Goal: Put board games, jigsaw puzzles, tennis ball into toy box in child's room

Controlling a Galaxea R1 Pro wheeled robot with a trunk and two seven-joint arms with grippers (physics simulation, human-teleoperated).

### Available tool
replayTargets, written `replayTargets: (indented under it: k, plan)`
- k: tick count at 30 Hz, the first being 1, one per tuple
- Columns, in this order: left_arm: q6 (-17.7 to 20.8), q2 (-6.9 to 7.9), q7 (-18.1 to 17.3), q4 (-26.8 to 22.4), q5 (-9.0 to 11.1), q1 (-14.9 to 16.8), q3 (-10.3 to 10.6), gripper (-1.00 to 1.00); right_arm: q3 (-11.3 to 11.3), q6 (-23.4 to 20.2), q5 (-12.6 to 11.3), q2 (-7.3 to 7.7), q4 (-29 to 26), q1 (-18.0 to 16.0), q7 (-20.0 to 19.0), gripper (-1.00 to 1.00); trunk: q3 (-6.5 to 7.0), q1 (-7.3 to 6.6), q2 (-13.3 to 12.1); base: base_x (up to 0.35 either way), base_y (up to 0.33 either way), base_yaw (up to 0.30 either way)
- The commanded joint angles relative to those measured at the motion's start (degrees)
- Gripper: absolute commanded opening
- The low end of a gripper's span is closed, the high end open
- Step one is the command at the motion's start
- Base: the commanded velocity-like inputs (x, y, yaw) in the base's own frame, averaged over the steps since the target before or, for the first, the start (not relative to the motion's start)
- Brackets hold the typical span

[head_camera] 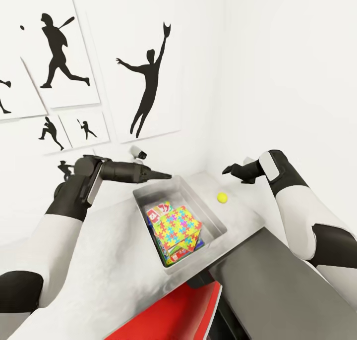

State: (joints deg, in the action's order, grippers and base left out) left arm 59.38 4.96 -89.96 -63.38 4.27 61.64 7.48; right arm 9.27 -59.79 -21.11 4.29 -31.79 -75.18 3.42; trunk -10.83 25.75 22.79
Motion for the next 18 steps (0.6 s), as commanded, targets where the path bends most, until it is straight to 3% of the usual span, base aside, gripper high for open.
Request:
replayTargets:
  k: [1,7,11,15,18]
  plan:
    - [0.62,-0.61,-0.04,-0.01,-0.10,0.88,0.38,1.00,0.14,-0.21,-0.41,-0.01,-0.03,-0.06,0.36,1.00,-0.23,0.03,0.13,0.000,0.000,0.000]
    - [0.62,-6.62,-0.04,-0.29,-2.09,4.74,1.53,1.00,0.07,-0.19,-0.28,-0.05,-0.03,-0.03,0.36,1.00,-0.78,0.03,0.13,0.000,0.000,0.000]
    - [0.62,-11.15,1.92,-1.27,-5.03,5.65,2.65,1.00,0.01,-0.09,-0.20,-0.07,-0.05,-0.05,0.42,1.00,-1.15,0.03,0.13,0.000,0.000,0.000]
    - [0.62,-13.79,2.88,-4.59,-6.56,6.50,3.21,1.00,-0.07,-0.07,-0.17,-0.04,-0.10,-0.06,0.43,1.00,-1.52,0.03,0.13,0.000,0.000,0.000]
    - [0.62,-14.36,3.04,-8.02,-6.66,6.69,4.15,1.00,-0.10,-0.06,-0.16,-0.06,-0.11,-0.06,0.43,1.00,-1.80,0.03,0.13,0.000,0.000,0.000]
